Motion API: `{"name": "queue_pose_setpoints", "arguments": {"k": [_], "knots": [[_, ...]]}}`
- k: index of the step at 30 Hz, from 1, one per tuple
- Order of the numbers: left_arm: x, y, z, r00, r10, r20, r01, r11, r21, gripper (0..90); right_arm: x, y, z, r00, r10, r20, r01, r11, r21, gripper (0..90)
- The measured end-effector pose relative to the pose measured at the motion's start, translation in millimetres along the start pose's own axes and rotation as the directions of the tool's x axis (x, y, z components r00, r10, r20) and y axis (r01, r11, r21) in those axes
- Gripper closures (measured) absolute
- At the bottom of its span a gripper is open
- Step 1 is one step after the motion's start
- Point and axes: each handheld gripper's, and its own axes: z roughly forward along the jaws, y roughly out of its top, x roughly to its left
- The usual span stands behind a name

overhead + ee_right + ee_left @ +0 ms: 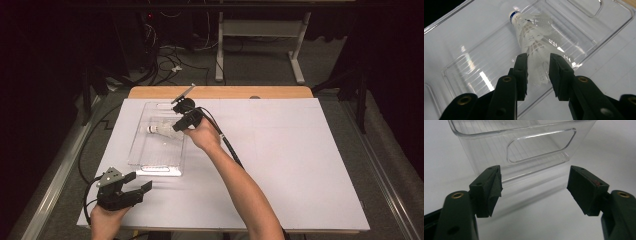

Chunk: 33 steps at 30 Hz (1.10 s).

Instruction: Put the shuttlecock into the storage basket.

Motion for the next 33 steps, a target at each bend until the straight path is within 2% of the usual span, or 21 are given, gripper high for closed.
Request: {"name": "queue_pose_setpoints", "arguments": {"k": [8,15,17,33], "knots": [[-0.4,-0.1,0.2,1.0,0.004,-0.003,-0.004,1.0,0.002,28.9,-0.9,-2.1,-5.4,0.9998,-0.011,0.016,0.011,1.0,-0.017,68.8],[-0.3,-0.2,0.2,1.0,0.003,-0.001,-0.003,1.0,0.003,28.9,-1.7,-6.1,-7.9,1.0,0.001,0.001,-0.001,0.999,-0.037,68.3],[-0.3,-0.2,0.2,1.0,0.004,-0.001,-0.004,1.0,0.003,28.9,-2.8,-7.7,-8.6,0.9998,-0.018,-0.004,0.017,0.999,-0.046,67.9],[-0.2,-0.5,-0.6,1.0,0.002,-0.006,-0.002,1.0,0.001,29.1,-12.0,-22.3,-23.1,0.9999,0.008,0.01,-0.008,0.996,-0.092,65.4]]}}
